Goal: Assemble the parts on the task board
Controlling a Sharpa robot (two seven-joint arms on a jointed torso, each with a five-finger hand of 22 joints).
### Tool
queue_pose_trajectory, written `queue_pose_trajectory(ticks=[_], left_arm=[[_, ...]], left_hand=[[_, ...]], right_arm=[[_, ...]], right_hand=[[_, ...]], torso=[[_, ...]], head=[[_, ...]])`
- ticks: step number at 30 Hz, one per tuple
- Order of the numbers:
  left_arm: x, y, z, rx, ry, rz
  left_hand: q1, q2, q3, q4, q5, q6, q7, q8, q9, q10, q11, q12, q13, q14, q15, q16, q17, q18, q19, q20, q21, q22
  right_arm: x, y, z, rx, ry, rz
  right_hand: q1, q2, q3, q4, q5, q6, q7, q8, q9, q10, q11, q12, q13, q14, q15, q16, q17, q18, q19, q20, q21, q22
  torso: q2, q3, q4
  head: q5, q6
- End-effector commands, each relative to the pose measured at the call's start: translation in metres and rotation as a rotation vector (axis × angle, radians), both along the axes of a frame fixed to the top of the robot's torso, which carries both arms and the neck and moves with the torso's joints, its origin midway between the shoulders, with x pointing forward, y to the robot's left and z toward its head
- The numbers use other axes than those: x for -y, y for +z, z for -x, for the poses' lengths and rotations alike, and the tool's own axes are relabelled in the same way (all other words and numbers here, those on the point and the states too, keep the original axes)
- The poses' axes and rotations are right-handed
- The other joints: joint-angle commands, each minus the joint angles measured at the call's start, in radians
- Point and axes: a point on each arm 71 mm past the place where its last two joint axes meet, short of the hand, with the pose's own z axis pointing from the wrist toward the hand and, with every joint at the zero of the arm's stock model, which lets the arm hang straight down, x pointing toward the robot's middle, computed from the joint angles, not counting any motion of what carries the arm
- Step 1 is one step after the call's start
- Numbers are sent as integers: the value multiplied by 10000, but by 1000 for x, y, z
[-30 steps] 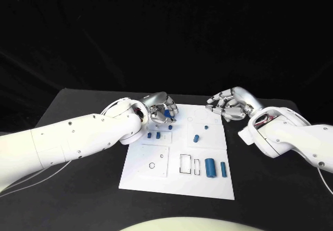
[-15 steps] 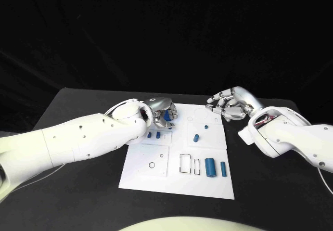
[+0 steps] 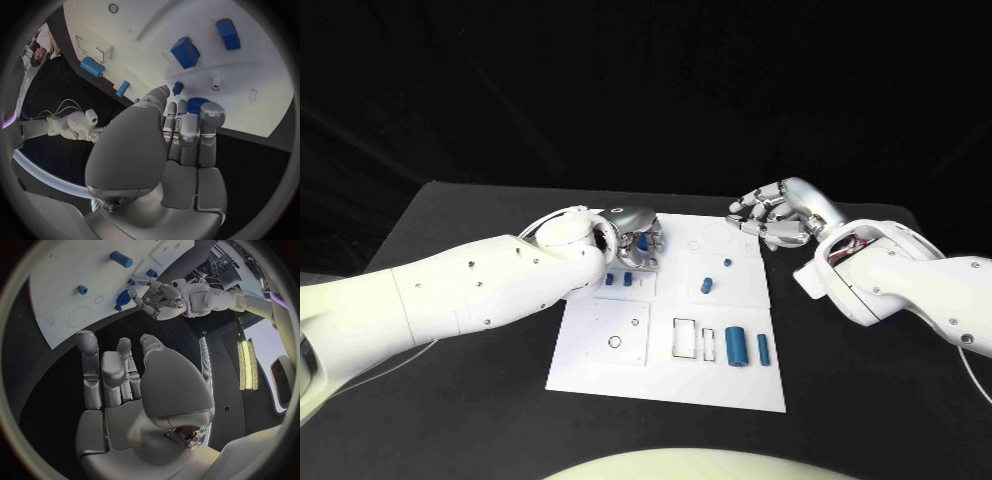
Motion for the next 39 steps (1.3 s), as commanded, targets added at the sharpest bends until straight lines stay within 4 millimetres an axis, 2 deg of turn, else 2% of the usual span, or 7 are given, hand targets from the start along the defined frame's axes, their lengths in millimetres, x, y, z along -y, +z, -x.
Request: queue_pose_trajectory(ticks=[1, 6, 13, 17, 39], left_arm=[[0, -2, 0, -163, -69, -216], [1, -4, -1, -187, -45, -200], [2, -5, -1, -275, -58, -169], [3, -7, -1, -359, -66, -228], [3, -15, -2, -827, 138, -778]], left_hand=[[104, 17, 81, -1, -5, 98, -18, -69, -36, 93, -2, -62, -48, 113, 2, 95, 24, -144, 127, -7, 122, 88], [219, 90, 215, -45, -1, 197, -7, -98, -121, 251, -25, -150, -173, 162, -18, 195, 68, -176, 226, -20, 284, 255], [383, 187, 511, -122, -14, 358, 22, -148, -246, 519, -66, -295, -359, 258, -57, 365, 184, -233, 392, -57, 557, 532], [419, 210, 637, -153, -16, 432, 16, -170, -296, 635, -83, -363, -432, 286, -71, 417, 208, -251, 441, -71, 648, 626], [385, 198, 981, -277, -33, 631, 24, -295, -495, 1033, -134, -603, -643, 414, -121, 615, 331, -334, 671, -118, 1024, 1013]], right_arm=[[-1, 1, 1, 134, 57, 27], [-1, 1, 1, 137, 54, 26], [-1, 1, 1, 140, 58, 25], [-1, 1, 1, 139, 59, 25], [-1, 1, 1, 127, 73, 24]], right_hand=[[21, -17, 56, 20, 59, -53, 27, 24, -14, -41, 8, -50, -9, -4, 19, 18, 0, 141, 40, -10, 15, -1], [23, -19, 60, 21, 83, -53, 28, 25, -14, -35, 8, -69, -32, -3, 19, 5, -7, 142, 43, -11, 4, -4], [22, -19, 61, 22, 89, -52, 28, 26, -14, -34, 8, -73, -38, -2, 19, 7, -4, 145, 37, -11, -13, -14], [22, -19, 61, 22, 89, -52, 28, 26, -14, -34, 8, -73, -38, -2, 19, 7, -4, 145, 37, -11, -13, -14], [16, -18, 61, 27, 98, -50, 28, 28, -14, -29, 9, -82, -50, 0, 19, 5, -2, 145, 39, -11, -16, -14]], torso=[[0, 7, -3], [-2, 5, 10], [-7, 15, -15], [-7, 9, -1], [-4, 6, 8]], head=[[-18, 0], [-32, -13], [-18, -2], [-26, -3], [-32, -32]])
